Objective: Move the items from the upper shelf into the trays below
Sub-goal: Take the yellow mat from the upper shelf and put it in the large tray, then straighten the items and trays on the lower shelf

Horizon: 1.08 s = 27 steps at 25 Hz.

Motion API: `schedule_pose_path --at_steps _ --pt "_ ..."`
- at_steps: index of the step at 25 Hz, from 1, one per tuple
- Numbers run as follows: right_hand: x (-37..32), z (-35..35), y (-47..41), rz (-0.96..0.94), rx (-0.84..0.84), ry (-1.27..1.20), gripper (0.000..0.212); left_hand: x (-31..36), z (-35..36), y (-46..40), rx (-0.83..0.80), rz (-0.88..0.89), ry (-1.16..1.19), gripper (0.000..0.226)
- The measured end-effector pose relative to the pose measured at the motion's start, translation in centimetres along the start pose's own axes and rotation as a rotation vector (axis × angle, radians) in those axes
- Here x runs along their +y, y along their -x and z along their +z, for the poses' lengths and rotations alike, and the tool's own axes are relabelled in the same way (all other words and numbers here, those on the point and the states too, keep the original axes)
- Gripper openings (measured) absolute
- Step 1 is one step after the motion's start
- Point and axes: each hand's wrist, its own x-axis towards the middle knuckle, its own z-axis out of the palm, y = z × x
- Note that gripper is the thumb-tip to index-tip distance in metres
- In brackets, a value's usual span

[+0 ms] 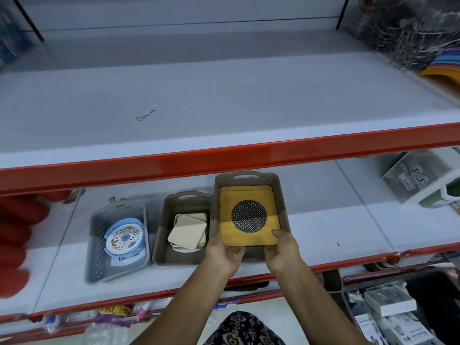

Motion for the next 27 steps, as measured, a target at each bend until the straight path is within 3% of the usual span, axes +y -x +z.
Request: schedule_pose_path --at_steps 6,12,16,18,23,25,27 --pt "-0.4 0.1 0.2 0.015 0.001 0.065 0.042 0.1 0.7 1.1 0.033 -0.015 0.002 0.062" --pt "-0.8 -0.2 0.2 0.030 -0.030 0.130 0.049 0.1 0.5 0.7 -0.001 0.012 -0.048 0.064" --pt "-0.8 0.0 0.5 -0.005 -0.070 0.151 0.042 1.4 -0.1 1.9 -0.024 0.113 -0.244 0.051" --pt "-0.2 0.6 1.6 0.019 -0.187 0.173 0.038 3.0 -1.4 2.6 -0.025 0.226 -0.357 0.043" --pt "4.6 4.2 4.9 0.164 -0.403 0.360 0.036 9.0 -5.7 2.6 0.136 0.494 -0.522 0.018" --pt "6.4 5.7 5.8 0.163 -0.398 0.420 0.037 10.1 -6.6 2.2 0.110 0.500 -0.615 0.039" --pt "7.8 6.8 6.3 0.158 -0.383 0.460 0.050 10.6 -7.0 2.3 0.074 0.467 -0.629 0.044"
